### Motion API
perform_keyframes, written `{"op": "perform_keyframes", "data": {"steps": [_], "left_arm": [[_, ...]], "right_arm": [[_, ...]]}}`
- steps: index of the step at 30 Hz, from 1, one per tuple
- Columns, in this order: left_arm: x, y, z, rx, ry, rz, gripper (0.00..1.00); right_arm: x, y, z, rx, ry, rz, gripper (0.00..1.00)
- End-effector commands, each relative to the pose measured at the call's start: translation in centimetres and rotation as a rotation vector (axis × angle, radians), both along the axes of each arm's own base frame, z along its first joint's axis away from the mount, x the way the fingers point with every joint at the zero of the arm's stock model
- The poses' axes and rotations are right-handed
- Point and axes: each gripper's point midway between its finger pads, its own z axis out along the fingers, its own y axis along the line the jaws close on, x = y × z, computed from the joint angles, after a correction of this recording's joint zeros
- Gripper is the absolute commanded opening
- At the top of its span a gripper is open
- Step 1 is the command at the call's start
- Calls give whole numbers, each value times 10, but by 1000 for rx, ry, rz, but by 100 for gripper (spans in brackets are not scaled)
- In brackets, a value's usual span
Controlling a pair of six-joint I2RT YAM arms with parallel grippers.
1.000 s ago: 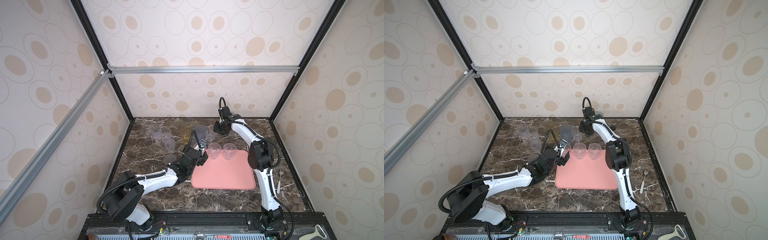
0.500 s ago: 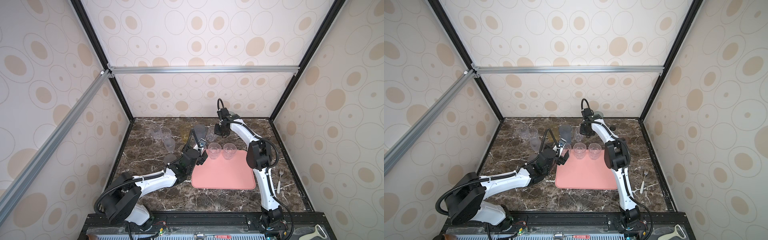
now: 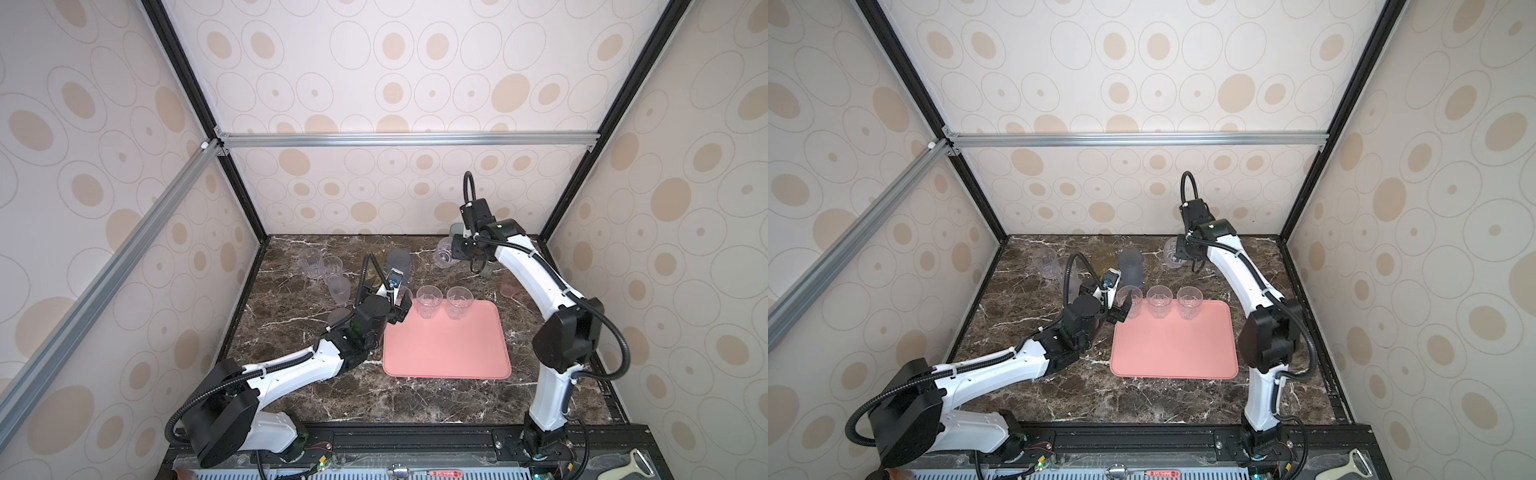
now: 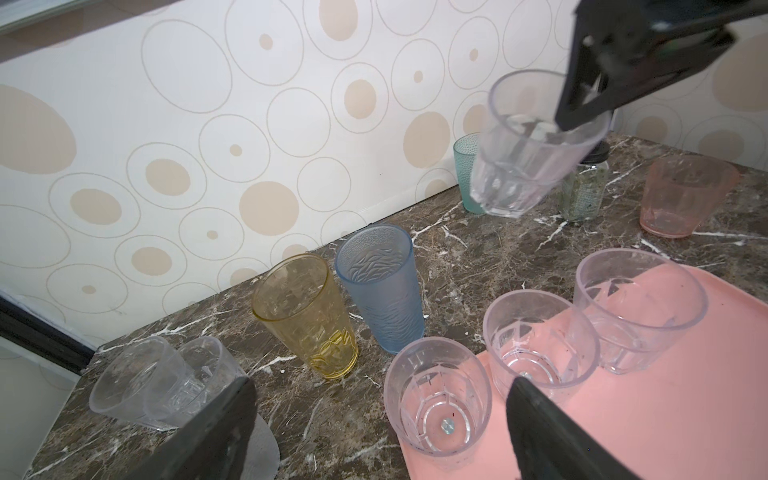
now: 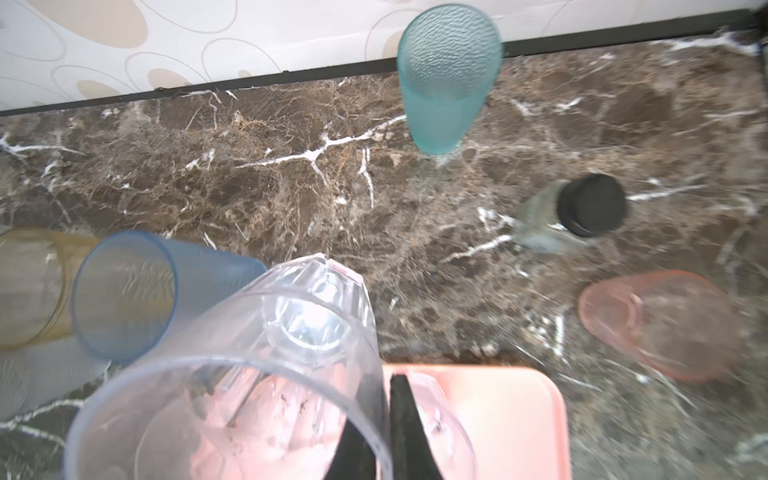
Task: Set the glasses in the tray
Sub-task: 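Carry the clear glass to the tray's far edge and set it down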
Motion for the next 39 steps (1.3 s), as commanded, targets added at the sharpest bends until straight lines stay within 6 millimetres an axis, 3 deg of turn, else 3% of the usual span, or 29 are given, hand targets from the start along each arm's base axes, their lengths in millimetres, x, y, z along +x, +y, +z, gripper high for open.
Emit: {"op": "perform_keyframes", "data": {"steps": [1,9,13,24,31,39], "left_arm": [[-5,8,12,-33,-16,21,93],[-16,21,21,-64,-37,29,93],[-19,19,20,-110,-34,7,93],[-18,6,2,-121,25,-32,93],[-17,3,-6,-107,41,-35,93],[-17,1,-9,-101,46,-39,93]], "right_arm": [[-23,-34,-3,-46,15,-51,5],[-87,-114,-23,-142,82,-206,4],[-106,-131,-49,-114,150,-243,4],[-101,-123,-109,-74,274,-225,3],[-95,-124,-131,-74,326,-217,3],[-91,-127,-139,-90,345,-212,2]]}}
